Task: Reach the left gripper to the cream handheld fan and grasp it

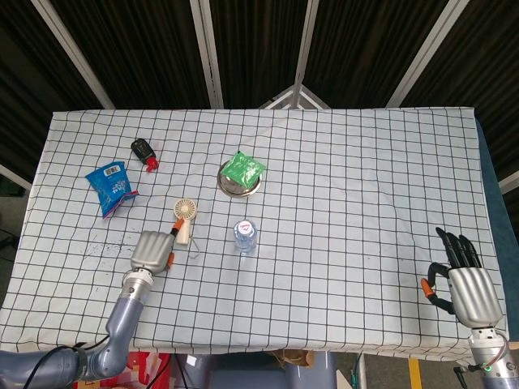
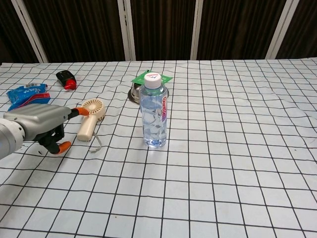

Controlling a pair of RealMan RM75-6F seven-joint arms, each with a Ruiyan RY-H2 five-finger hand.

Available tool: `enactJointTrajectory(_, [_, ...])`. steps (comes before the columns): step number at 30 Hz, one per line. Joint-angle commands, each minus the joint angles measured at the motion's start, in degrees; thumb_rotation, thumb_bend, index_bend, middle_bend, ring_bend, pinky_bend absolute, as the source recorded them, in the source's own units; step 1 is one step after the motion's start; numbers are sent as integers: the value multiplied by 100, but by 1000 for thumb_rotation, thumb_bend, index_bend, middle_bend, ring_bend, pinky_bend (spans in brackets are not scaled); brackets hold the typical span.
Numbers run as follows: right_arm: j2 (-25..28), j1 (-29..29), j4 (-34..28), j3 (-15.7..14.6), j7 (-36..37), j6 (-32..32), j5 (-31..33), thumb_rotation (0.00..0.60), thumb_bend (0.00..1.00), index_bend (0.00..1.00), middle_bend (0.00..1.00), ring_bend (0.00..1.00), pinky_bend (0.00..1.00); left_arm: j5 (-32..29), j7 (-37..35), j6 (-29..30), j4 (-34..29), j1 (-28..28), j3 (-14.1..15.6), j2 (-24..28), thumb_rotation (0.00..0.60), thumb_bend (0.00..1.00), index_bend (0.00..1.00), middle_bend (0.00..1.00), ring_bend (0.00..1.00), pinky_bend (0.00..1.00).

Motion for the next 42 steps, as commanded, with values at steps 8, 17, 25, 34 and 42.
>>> enactJointTrajectory(8, [-1,-3,2,-4,25,11,-8,600,398,0,0,0,0,-74,3,8,72,-56,85,-34,600,616,0,931,896,928])
enactJointTrajectory(17, [-11,-10,13,6,71,49,-16,600,398,0,0,0,0,-173,29,-44,194,-97,224,-106,600,619,0,931,895,928])
enactJointTrajectory(25, [-14,-12,14,6,94,60,-20,600,398,0,0,0,0,-232,-28,-75,291,-82,328,-143,600,619,0,931,895,928])
enactJointTrajectory(34, [-18,-17,20,4,94,74,-28,600,397,0,0,0,0,392,-572,275,91,-60,77,-13,600,608,0,905,873,928])
enactJointTrajectory(42, [-16,-25,35,3,102,88,-26,600,398,0,0,0,0,1491,-1136,926,-460,176,101,514,600,403,0,552,568,669])
